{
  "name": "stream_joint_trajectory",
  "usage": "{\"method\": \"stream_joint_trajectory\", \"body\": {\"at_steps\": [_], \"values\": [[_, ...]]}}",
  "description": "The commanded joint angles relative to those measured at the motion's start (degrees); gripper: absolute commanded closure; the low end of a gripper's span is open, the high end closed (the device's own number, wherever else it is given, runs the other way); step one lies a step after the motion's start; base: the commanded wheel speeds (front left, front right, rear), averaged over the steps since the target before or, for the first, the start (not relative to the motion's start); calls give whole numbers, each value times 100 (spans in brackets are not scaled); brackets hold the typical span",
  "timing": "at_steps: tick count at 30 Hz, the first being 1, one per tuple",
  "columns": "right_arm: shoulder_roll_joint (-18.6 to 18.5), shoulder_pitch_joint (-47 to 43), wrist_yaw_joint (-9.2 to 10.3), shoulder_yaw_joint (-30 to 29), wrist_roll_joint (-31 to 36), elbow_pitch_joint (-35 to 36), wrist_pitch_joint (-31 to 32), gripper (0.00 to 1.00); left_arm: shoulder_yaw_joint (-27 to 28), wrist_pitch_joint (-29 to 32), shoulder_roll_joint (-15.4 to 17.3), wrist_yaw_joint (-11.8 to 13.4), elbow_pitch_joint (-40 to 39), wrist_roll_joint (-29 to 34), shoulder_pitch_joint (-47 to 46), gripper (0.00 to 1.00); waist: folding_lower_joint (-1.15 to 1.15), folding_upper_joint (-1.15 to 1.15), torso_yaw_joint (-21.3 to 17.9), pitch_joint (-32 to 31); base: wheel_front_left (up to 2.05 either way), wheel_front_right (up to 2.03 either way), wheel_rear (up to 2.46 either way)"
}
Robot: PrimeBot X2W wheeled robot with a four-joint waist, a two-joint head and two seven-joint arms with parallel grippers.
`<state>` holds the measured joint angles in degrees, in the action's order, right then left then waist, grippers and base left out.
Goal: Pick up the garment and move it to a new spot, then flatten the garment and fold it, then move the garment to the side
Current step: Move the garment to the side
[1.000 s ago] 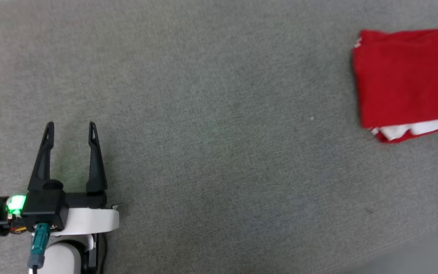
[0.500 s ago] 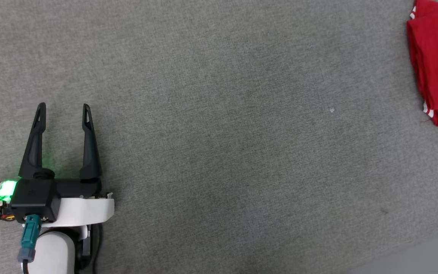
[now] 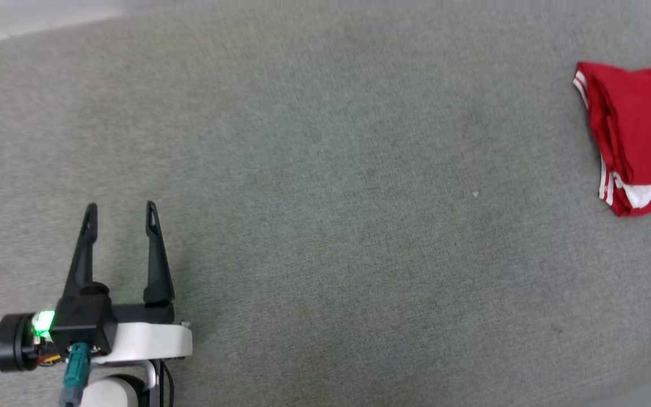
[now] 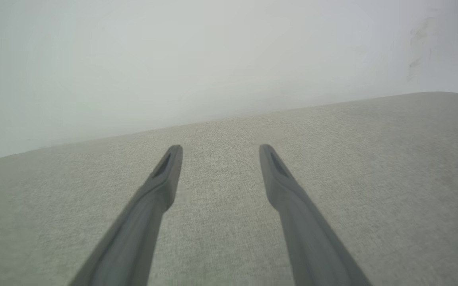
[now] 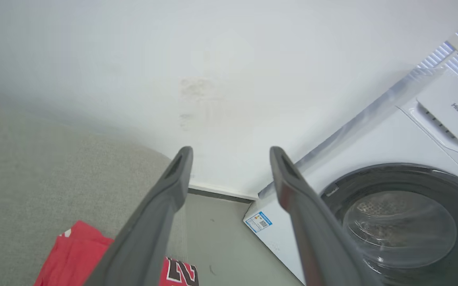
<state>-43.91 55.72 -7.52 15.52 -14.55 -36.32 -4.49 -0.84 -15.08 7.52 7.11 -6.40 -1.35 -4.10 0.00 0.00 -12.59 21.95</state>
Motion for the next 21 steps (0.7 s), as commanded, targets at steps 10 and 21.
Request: {"method": "stream_joint_trajectory", "body": {"at_steps": [10, 21], "values": [[1334, -1326, 6, -897, 331, 1066, -963, 0, -66, -10, -198, 33, 82, -76, 465, 0, 0, 0, 639, -947, 0, 0, 0], [2802, -3297, 6, -1431, 742, 2605, -1068, 0, -128, -11, -297, -76, 250, -83, 687, 0, 0, 0, 1169, -1421, 0, 0, 0]]}}
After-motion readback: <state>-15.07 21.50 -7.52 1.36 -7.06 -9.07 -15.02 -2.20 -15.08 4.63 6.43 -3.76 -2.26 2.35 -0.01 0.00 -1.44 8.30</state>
